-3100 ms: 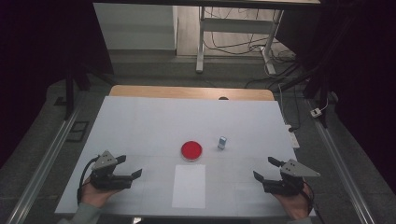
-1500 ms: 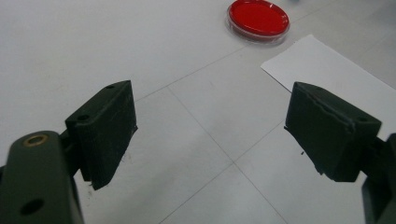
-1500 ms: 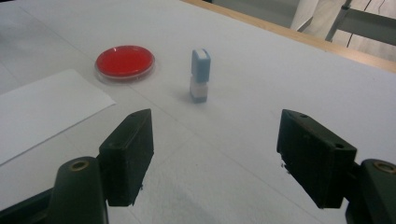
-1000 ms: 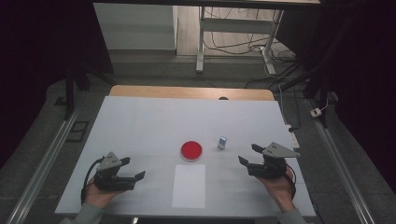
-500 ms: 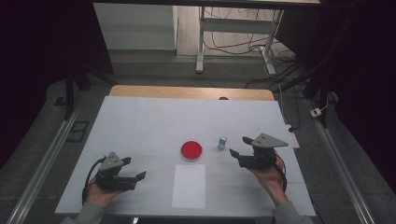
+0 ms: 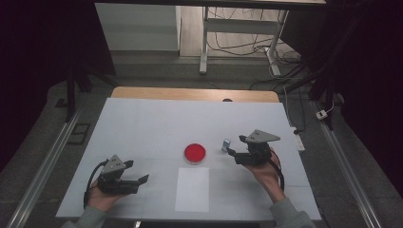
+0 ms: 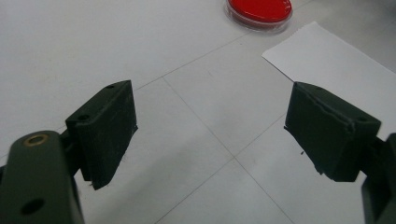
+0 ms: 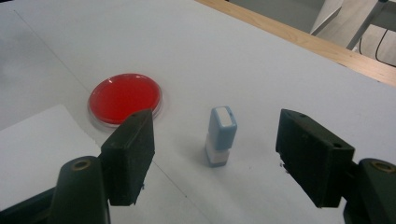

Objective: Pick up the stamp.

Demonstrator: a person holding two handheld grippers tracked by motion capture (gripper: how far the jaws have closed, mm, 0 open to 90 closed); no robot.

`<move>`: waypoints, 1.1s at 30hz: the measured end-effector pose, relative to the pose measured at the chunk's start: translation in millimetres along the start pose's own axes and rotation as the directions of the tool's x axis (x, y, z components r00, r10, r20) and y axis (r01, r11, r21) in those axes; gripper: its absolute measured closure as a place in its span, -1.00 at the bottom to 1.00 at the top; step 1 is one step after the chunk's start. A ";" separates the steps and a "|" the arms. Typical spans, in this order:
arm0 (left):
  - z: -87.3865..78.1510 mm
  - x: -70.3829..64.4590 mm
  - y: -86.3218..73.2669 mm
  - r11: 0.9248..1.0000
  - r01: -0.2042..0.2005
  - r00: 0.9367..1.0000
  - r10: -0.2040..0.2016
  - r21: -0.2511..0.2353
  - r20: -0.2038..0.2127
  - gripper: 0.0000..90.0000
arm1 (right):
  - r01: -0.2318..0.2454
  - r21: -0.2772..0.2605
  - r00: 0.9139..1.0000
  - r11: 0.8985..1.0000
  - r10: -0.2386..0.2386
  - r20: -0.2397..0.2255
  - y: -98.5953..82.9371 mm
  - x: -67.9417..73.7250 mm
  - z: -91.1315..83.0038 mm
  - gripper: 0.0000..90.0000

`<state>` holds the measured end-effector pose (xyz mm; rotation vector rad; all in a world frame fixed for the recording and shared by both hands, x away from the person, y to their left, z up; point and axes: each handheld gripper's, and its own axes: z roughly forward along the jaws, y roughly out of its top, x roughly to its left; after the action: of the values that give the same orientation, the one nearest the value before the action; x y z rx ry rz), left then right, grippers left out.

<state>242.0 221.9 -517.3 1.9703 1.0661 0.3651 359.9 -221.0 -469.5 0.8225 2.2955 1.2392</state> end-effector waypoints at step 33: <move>0.0 2.0 -1.0 1.000 0.004 1.000 -0.004 0.000 -0.008 -0.62 | 0.039 0.103 0.999 0.994 -0.039 0.001 -0.8 -5.7 57.1 0.02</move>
<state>242.7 223.8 -518.4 1.9680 1.0754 0.3704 397.7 -190.3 -499.8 0.8093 2.3788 1.1098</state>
